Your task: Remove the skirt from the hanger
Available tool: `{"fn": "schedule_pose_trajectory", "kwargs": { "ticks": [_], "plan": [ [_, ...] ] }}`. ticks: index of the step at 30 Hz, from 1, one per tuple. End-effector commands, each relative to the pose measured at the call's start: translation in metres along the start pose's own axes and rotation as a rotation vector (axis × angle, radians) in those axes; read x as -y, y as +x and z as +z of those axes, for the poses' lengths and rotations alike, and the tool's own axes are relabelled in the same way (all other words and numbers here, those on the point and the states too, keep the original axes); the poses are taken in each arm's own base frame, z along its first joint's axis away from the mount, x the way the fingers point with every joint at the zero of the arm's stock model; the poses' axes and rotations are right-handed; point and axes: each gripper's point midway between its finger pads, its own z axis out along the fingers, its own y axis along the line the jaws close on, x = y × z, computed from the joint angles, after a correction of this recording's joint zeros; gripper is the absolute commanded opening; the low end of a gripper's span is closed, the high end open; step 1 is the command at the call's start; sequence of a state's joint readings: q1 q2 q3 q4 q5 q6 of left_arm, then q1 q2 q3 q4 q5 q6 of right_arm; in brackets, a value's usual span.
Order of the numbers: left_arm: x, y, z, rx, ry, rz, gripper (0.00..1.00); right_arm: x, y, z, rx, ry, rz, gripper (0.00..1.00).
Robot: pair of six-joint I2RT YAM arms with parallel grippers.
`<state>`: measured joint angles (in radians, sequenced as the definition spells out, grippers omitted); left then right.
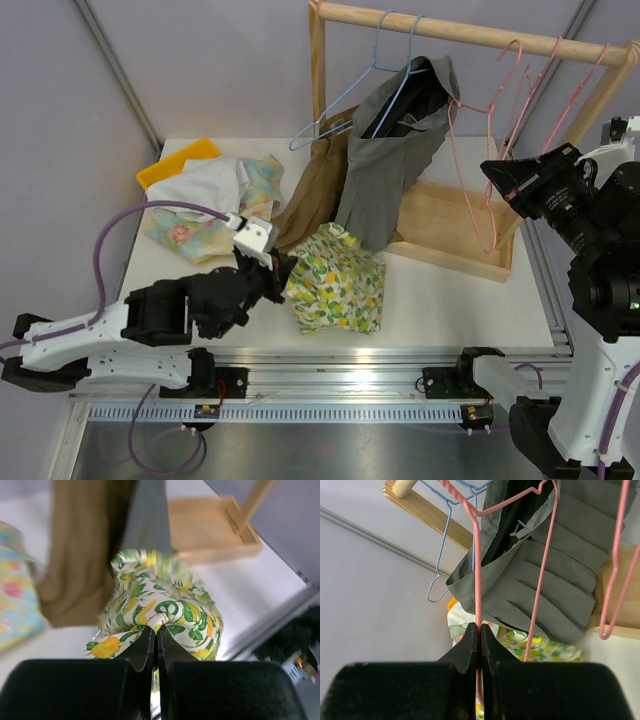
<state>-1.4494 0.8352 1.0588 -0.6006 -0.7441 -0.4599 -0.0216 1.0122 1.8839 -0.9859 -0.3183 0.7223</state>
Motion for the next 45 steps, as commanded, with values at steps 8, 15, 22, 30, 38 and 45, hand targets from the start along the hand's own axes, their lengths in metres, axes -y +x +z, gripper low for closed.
{"fn": "schedule_pose_trajectory", "kwargs": {
  "ticks": [8,15,22,30,38,45],
  "plan": [
    [-0.128,-0.135,-0.019,0.132,-0.438,0.181,0.00,0.026,-0.026,-0.011,0.165,0.145,-0.083,0.00],
    [-0.214,-0.180,-0.012,0.165,-0.662,0.091,0.00,-0.006,-0.048,-0.025,0.275,0.024,-0.096,0.00],
    [-0.278,-0.223,0.009,0.282,-0.689,-0.113,0.00,0.004,-0.047,-0.003,0.230,0.058,-0.100,0.00],
    [-0.362,-0.276,0.044,0.385,-0.828,-0.162,0.00,0.031,-0.032,0.027,0.169,0.099,-0.108,0.00],
    [-0.476,-0.102,0.102,-0.109,-1.001,-0.588,0.99,0.035,-0.039,0.054,0.162,0.097,-0.123,0.00],
    [-0.427,-0.075,0.050,-0.016,-0.966,-0.542,0.99,0.023,-0.065,0.065,0.210,0.094,-0.143,0.00]
  ]
}}
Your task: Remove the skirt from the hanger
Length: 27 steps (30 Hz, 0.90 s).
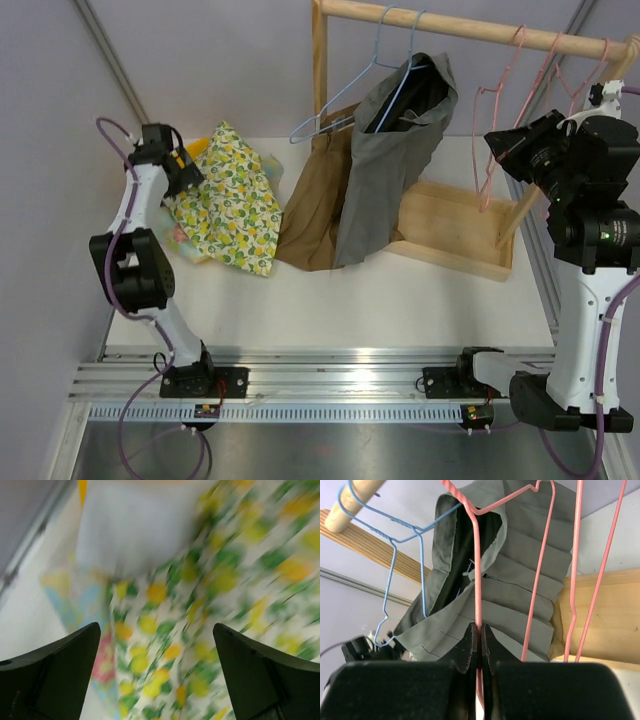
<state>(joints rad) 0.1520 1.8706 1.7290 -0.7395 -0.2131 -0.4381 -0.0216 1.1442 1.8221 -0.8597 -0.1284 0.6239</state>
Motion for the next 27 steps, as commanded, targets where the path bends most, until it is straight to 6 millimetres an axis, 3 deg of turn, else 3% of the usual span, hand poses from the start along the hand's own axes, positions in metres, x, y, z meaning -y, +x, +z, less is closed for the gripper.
{"fn": "schedule_pose_trajectory", "kwargs": {
  "ticks": [1,2,8,9,10,14,17,23,24,25,27],
  "plan": [
    [0.009,-0.038,-0.114,0.257,0.189,-0.048,0.99,-0.029,-0.044,-0.006,0.150,-0.081,-0.043,0.00],
    [0.003,-0.028,-0.127,0.268,0.208,-0.038,0.99,-0.031,-0.047,-0.005,0.158,-0.084,-0.042,0.00],
    [-0.016,0.001,-0.157,0.288,0.227,0.001,0.99,-0.031,-0.054,-0.003,0.187,-0.075,-0.029,0.00],
    [-0.021,0.020,-0.146,0.256,0.226,0.013,0.99,-0.028,-0.055,0.000,0.191,-0.062,-0.031,0.00],
    [-0.022,0.020,-0.155,0.293,0.248,0.015,0.99,-0.023,-0.060,0.002,0.217,-0.035,-0.040,0.00],
    [-0.023,0.036,-0.141,0.240,0.240,0.029,0.99,0.008,-0.059,0.028,0.234,0.091,-0.072,0.00],
    [-0.024,0.035,-0.137,0.237,0.228,0.034,0.99,0.022,-0.053,0.037,0.215,0.143,-0.085,0.00],
    [-0.026,0.034,-0.142,0.260,0.231,0.029,0.99,0.017,-0.042,0.016,0.210,0.094,-0.050,0.00],
    [-0.026,0.035,-0.141,0.258,0.234,0.028,0.99,0.016,-0.040,0.012,0.201,0.090,-0.052,0.03],
    [-0.025,0.035,-0.142,0.258,0.240,0.030,0.99,0.010,-0.044,0.004,0.213,0.075,-0.060,0.14],
    [-0.024,0.035,-0.142,0.257,0.245,0.030,0.99,0.007,-0.046,-0.006,0.217,0.069,-0.076,0.65]
  ]
}}
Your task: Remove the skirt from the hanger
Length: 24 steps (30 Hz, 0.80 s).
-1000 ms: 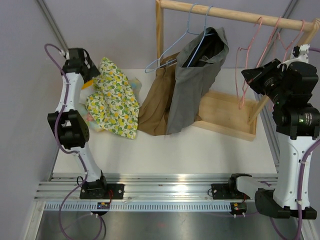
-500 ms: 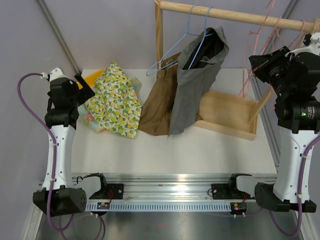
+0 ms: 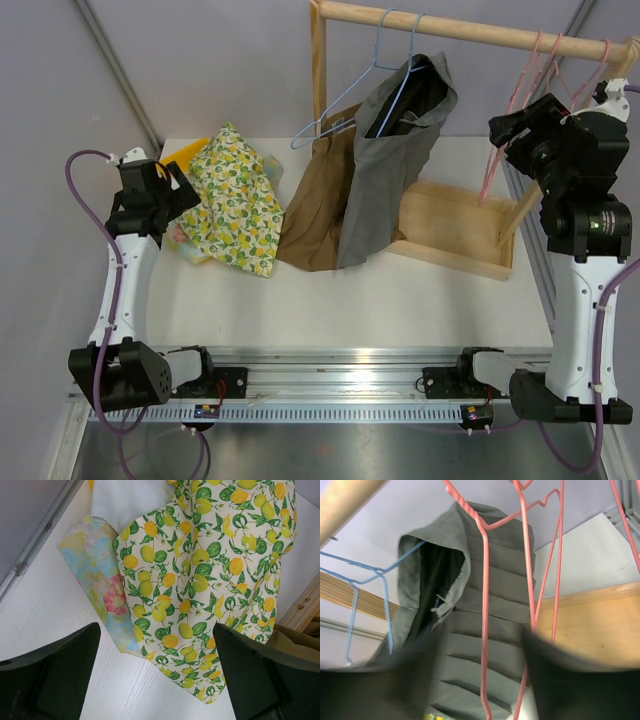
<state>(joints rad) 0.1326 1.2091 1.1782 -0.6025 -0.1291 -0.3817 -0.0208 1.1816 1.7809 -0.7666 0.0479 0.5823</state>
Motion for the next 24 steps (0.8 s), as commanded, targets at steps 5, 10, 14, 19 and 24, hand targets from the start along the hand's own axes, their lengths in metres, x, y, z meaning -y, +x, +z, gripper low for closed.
{"fn": "schedule_pose_trajectory", "kwargs": {
  "ticks": [5,10,14,19,24],
  "plan": [
    [0.011,-0.016,-0.007,0.060,0.063,0.006,0.99,-0.055,-0.049,-0.073,0.169,-0.258,-0.037,0.99],
    [0.011,-0.013,-0.005,0.054,0.063,0.005,0.99,-0.121,-0.042,-0.082,0.051,-0.599,-0.004,1.00],
    [0.012,-0.013,-0.003,0.051,0.066,0.004,0.99,-0.137,-0.021,-0.038,-0.052,-0.630,0.043,0.98],
    [0.011,-0.013,-0.002,0.053,0.060,0.000,0.99,-0.150,0.025,0.018,-0.142,-0.513,-0.056,0.96],
    [0.009,-0.010,0.001,0.043,0.045,-0.010,0.99,-0.143,0.047,0.049,-0.146,-0.454,-0.050,0.93]
  ]
}}
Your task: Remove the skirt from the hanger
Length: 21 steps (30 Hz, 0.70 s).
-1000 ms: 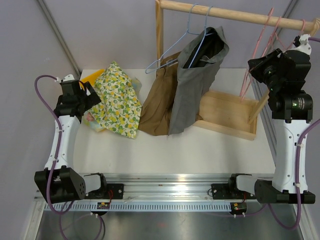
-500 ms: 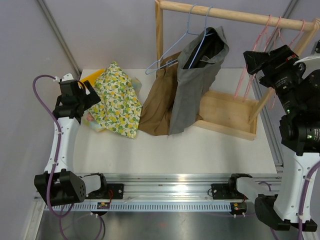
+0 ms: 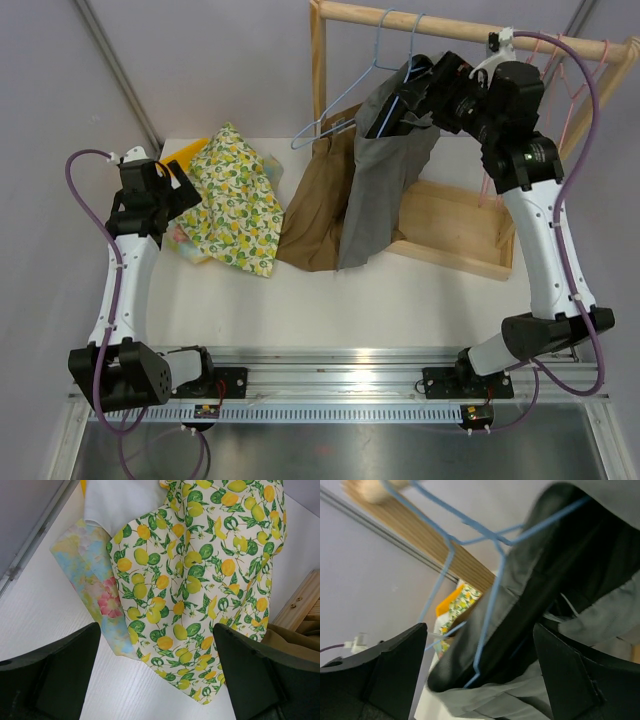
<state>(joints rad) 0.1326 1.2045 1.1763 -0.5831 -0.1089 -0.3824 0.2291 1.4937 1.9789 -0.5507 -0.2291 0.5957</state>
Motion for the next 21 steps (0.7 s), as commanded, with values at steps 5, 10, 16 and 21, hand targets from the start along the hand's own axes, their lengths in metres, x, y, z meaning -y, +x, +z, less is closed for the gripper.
{"fn": "schedule_pose_trajectory", "kwargs": {
  "ticks": [5,10,16,21],
  "plan": [
    [0.005,-0.010,0.000,0.040,0.022,-0.008,0.99,0.020,0.015,0.022,0.024,0.064,-0.029,0.92],
    [0.005,-0.011,-0.003,0.046,0.026,-0.004,0.99,0.023,0.033,0.043,0.010,0.069,-0.032,0.91],
    [0.005,-0.012,-0.004,0.052,0.028,-0.002,0.99,0.023,0.041,0.065,0.015,0.073,-0.034,0.81],
    [0.005,-0.010,-0.004,0.047,0.029,0.000,0.99,0.025,0.037,0.077,0.036,0.093,-0.045,0.50]
  ]
}}
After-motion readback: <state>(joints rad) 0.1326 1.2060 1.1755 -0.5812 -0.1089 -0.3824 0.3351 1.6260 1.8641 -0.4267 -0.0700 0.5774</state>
